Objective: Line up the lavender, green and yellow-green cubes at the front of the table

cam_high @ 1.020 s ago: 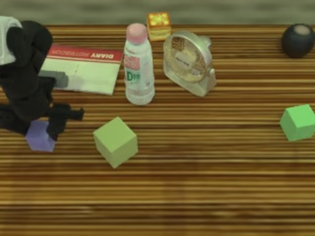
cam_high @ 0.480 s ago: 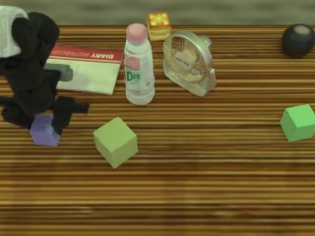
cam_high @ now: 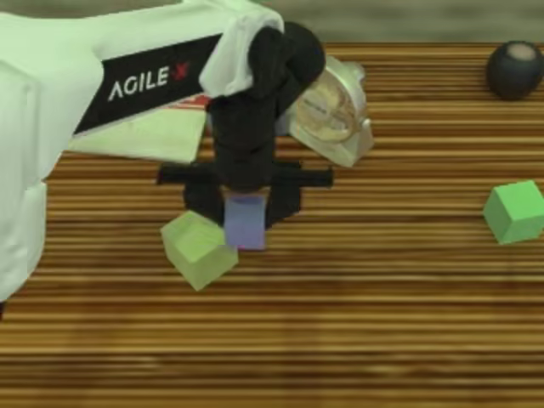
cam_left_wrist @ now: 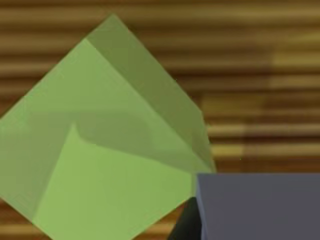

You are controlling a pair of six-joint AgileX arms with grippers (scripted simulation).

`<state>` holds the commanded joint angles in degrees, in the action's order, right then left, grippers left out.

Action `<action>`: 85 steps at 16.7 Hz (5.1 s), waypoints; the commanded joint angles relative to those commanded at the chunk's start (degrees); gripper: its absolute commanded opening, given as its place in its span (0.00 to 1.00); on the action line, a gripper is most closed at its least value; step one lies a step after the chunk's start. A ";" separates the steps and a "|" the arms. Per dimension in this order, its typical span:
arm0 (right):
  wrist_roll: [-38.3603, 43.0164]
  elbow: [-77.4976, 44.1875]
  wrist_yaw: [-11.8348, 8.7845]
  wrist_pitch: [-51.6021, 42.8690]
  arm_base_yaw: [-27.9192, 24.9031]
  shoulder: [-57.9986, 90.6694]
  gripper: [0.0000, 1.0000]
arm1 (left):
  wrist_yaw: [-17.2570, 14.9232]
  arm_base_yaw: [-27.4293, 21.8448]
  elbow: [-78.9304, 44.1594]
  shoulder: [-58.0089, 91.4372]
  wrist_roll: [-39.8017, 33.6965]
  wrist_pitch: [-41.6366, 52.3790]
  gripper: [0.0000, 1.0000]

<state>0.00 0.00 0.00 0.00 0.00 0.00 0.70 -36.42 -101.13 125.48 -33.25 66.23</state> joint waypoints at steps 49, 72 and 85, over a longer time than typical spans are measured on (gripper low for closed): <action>0.00 0.00 0.00 0.00 0.00 0.00 1.00 | 0.67 -19.86 -7.21 11.16 -22.26 -5.80 1.00; -2.16 -29.62 0.02 -19.61 -1.45 34.05 1.00 | 1.58 -0.82 17.72 -30.31 -14.38 -13.66 1.00; -6.55 -81.89 0.35 -56.32 -4.13 105.82 1.00 | 0.35 30.82 86.55 -106.99 20.57 -54.17 1.00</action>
<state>-6.55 -81.89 0.35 -56.32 -4.13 105.82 1.05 -5.61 -14.57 18.49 -12.68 12.06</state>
